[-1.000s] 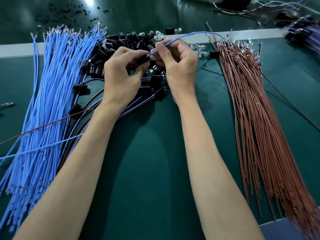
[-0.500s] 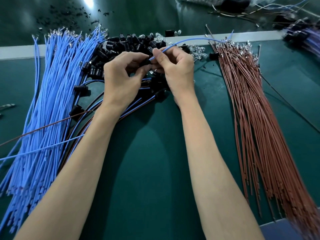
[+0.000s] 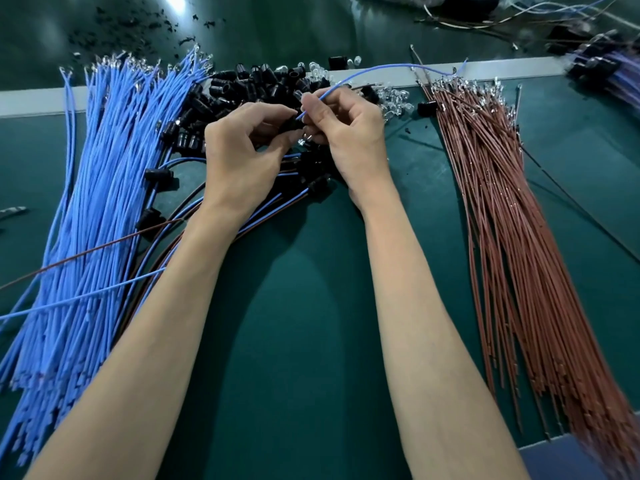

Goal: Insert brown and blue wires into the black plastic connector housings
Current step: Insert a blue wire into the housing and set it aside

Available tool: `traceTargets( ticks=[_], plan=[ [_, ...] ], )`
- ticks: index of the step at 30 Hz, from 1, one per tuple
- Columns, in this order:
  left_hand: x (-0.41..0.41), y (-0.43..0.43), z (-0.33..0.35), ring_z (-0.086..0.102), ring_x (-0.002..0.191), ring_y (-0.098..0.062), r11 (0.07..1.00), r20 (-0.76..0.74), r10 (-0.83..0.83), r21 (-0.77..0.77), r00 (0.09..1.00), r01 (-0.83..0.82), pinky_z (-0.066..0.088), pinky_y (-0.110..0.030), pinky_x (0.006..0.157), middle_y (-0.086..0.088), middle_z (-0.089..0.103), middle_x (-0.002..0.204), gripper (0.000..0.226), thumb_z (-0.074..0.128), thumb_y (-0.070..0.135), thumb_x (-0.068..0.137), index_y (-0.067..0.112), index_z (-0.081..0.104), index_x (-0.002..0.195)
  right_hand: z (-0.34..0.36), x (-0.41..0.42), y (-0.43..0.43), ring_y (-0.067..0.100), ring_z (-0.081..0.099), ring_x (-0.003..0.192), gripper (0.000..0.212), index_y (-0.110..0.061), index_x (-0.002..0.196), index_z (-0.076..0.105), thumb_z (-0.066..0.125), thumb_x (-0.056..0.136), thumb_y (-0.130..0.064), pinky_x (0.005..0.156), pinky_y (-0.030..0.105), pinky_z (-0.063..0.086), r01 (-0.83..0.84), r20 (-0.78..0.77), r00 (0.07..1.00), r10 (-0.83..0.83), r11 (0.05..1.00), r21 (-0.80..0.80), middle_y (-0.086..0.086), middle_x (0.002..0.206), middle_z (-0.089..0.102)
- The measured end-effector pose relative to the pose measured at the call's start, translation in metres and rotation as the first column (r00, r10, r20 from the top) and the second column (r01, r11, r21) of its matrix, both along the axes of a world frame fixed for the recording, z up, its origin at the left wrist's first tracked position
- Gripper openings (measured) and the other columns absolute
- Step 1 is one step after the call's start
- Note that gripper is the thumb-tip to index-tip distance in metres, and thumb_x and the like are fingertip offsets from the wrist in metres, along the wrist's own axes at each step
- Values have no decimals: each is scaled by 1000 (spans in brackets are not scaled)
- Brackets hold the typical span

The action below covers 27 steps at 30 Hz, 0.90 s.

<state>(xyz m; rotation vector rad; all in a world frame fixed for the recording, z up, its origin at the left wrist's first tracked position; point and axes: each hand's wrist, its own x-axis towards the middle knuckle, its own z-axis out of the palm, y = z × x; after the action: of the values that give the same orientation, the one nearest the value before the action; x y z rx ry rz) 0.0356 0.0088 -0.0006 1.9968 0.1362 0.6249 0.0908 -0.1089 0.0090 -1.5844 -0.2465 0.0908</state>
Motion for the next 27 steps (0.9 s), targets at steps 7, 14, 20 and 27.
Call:
traceTargets(
  ticks=[7,14,20,27],
  plan=[
    [-1,-2,2,63,74,-2,1000,-25,-19,-3,1000,18,51,-19,75,9,67,84,19,72,12,81,13,71,100,1,0,-1,3,64,62,16,-18,77,60,62,92,-13,56,17,49,64,-18,998,-63,994,91,-6,69,62],
    [-2,-2,4,62,75,8,1000,-34,-26,-19,999,25,49,-14,77,9,67,87,20,71,8,82,7,70,103,-2,0,0,6,63,57,17,-17,76,60,64,90,-9,59,20,50,45,-11,999,-44,992,114,-8,60,65],
    [-4,-4,7,63,77,8,999,-45,-32,-18,998,32,50,-13,78,6,67,91,20,68,7,86,6,68,106,-2,2,-2,9,63,56,17,-14,75,60,66,88,-4,59,20,51,56,-27,998,-52,984,168,-4,60,65],
    [-4,-3,9,67,77,-4,997,-57,-66,-30,996,64,54,-21,79,0,69,90,17,63,9,90,9,67,107,-2,2,-3,10,64,56,17,-12,74,62,67,86,-1,60,22,54,86,-60,995,-74,973,215,-1,62,67]
  ],
)
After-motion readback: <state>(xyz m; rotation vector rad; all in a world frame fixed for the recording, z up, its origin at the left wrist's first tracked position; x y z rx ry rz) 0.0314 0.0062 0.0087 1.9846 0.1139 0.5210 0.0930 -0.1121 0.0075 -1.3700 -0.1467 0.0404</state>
